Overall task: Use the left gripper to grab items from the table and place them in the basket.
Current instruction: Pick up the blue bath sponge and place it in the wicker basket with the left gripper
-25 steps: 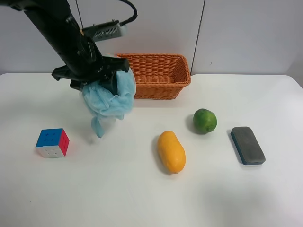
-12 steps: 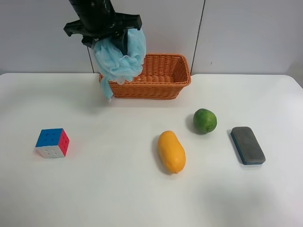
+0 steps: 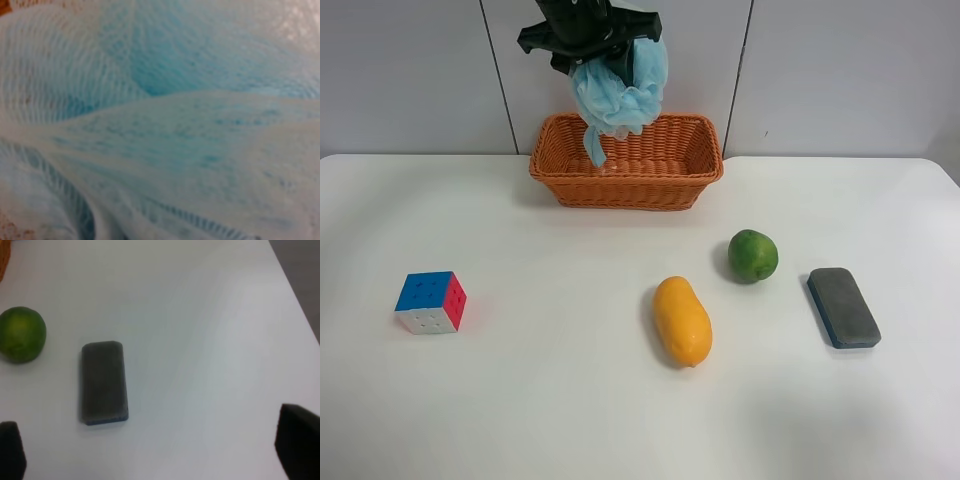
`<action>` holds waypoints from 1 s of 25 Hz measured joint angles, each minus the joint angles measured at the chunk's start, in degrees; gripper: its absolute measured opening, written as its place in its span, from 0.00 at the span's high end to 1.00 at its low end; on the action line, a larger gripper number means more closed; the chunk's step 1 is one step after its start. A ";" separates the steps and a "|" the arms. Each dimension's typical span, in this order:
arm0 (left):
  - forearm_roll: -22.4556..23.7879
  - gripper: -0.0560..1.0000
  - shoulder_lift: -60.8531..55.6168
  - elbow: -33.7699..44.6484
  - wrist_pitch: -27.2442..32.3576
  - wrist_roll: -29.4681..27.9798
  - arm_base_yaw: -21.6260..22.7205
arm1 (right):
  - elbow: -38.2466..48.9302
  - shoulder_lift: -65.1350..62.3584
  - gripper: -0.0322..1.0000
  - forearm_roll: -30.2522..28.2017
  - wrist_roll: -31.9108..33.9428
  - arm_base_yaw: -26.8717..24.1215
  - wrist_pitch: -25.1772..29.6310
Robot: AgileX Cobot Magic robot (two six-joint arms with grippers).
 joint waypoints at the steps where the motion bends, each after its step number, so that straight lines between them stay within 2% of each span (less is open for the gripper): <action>1: 0.00 0.51 0.61 -0.38 -1.34 0.17 0.00 | 0.00 0.00 0.01 0.00 0.00 0.00 0.00; 5: 0.04 0.52 2.73 -0.55 -6.72 1.07 0.00 | 0.00 0.00 0.01 0.00 0.00 0.00 0.00; 9: 0.18 0.52 5.54 -0.55 -9.52 1.53 0.00 | 0.00 0.00 0.01 0.00 0.00 0.00 0.00; 18: 0.54 0.52 13.16 -0.55 -9.84 1.72 0.00 | 0.00 0.00 0.01 0.00 0.00 0.00 0.00; 25: 0.54 0.52 14.13 -0.55 -9.73 2.10 0.00 | 0.00 0.00 0.01 0.00 0.00 0.00 0.00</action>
